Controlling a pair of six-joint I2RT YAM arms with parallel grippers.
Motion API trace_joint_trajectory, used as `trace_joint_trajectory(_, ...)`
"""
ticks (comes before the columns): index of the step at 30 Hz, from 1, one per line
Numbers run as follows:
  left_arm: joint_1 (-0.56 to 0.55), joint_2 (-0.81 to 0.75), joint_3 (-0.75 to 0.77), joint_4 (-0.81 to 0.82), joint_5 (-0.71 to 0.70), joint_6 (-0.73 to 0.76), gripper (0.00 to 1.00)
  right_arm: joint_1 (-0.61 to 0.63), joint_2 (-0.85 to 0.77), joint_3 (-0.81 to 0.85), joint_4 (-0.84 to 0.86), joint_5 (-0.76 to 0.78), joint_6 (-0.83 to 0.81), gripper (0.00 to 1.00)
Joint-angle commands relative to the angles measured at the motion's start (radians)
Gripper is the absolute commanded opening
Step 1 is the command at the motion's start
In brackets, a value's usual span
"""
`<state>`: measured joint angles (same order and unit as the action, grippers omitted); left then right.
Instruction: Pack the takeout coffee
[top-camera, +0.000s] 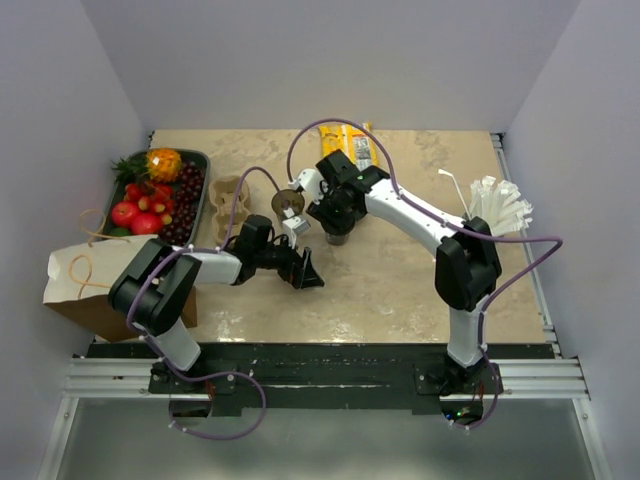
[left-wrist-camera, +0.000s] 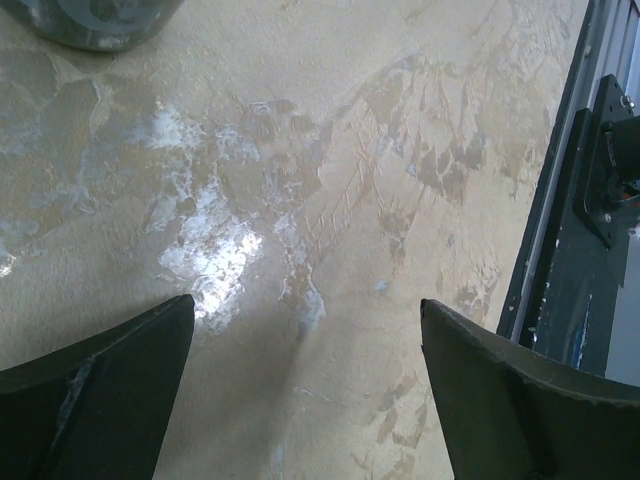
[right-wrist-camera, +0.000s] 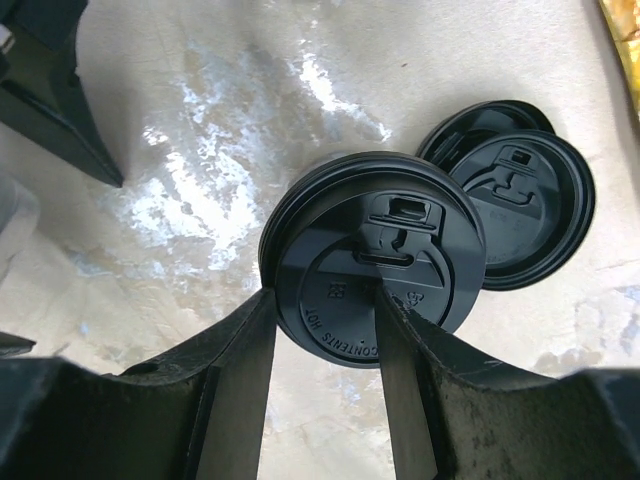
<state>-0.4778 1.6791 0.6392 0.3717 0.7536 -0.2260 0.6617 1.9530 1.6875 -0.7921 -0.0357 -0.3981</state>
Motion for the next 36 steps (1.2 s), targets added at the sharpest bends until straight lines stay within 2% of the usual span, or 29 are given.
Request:
trace_joint_trajectory(1, 0.010, -0.033, -0.023, -0.025, -0.011, -0.012, 1.00, 0.006, 0.104, -0.046, -0.056, 0.094, -0.027, 0.47)
trace_joint_trajectory(6, 0.010, -0.045, -0.029, -0.024, -0.010, -0.010, 1.00, 0.009, 0.101, -0.037, -0.078, 0.076, -0.024, 0.46)
trace_joint_trajectory(12, 0.010, -0.090, 0.019, -0.089, 0.004, 0.066, 1.00, -0.002, 0.009, 0.067, -0.117, 0.039, -0.031, 0.48)
trace_joint_trajectory(15, 0.010, -0.107, 0.071, -0.146, 0.012, 0.140, 1.00, -0.016, -0.029, 0.126, -0.134, 0.017, -0.041, 0.55)
trace_joint_trajectory(19, 0.010, -0.143, 0.149, -0.242, 0.029, 0.220, 1.00, -0.027, -0.046, 0.126, -0.145, 0.008, -0.047, 0.65)
trace_joint_trajectory(21, 0.010, -0.159, 0.180, -0.296, 0.026, 0.312, 1.00, -0.051, -0.046, 0.127, -0.142, -0.027, -0.029, 0.67)
trace_joint_trajectory(26, 0.016, -0.242, 0.330, -0.569, -0.052, 0.502, 1.00, -0.132, -0.064, 0.195, -0.130, -0.130, 0.054, 0.67)
trace_joint_trajectory(30, 0.067, -0.350, 0.479, -0.756, -0.181, 0.640, 1.00, -0.258, -0.138, 0.170, -0.008, -0.331, 0.154, 0.67)
trace_joint_trajectory(33, 0.166, -0.375, 0.752, -1.038, -0.289, 0.767, 1.00, -0.289, -0.173, 0.140, 0.070, -0.401, 0.196, 0.69)
trace_joint_trajectory(36, 0.284, -0.375, 0.946, -1.199, -0.365, 0.818, 1.00, -0.290, -0.152, 0.155, 0.071, -0.479, 0.223, 0.69)
